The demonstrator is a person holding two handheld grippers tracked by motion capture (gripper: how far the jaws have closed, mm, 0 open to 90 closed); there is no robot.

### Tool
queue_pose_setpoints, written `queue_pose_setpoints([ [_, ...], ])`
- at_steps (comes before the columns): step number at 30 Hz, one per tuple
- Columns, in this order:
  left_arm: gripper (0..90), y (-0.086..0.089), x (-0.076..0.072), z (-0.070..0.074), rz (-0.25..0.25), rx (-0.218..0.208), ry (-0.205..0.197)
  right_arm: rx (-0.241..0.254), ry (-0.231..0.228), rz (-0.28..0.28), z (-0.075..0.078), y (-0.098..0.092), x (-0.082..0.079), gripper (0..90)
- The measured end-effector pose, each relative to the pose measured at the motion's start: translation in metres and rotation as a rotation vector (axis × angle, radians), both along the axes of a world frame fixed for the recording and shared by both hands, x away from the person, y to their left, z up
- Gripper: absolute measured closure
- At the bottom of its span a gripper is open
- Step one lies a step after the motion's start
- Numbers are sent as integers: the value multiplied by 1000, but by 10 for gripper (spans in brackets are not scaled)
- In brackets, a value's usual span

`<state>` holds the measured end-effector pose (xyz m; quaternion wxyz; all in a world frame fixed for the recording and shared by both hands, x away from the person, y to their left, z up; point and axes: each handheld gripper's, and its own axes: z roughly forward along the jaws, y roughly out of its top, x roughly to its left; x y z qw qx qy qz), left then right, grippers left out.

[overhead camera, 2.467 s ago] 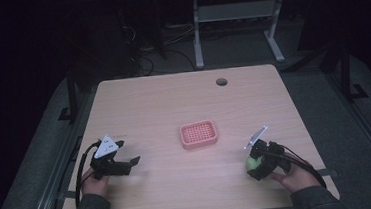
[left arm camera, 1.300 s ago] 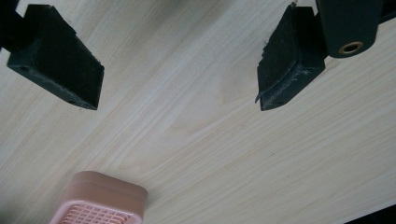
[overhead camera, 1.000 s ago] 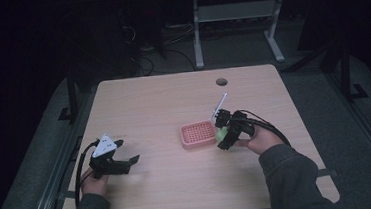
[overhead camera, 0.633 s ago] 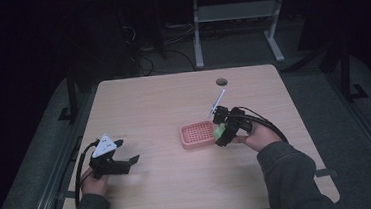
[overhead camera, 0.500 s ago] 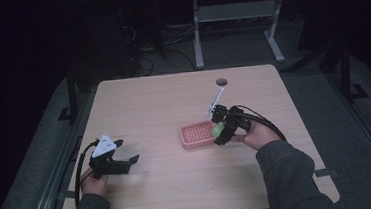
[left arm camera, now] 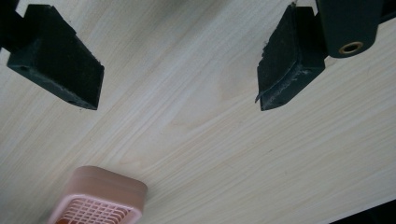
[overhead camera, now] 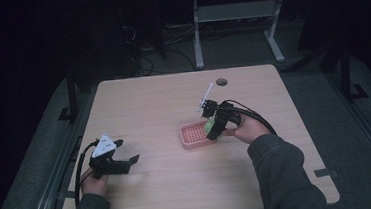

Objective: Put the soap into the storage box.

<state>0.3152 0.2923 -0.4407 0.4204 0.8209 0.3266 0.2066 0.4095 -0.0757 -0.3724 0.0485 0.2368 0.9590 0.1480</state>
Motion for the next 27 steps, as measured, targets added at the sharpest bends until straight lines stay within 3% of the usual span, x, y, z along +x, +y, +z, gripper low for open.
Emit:
queue_pose_setpoints([
  [5,144,1,0,1,1,1,5,22,13,13,-2,12,10,257],
  [15,144,1,0,1,2,-16,-3,-17,21,26,-15,36,24,257],
  [27,144,1,0,1,1,-14,-9,-57,42,38,-36,51,32,256],
])
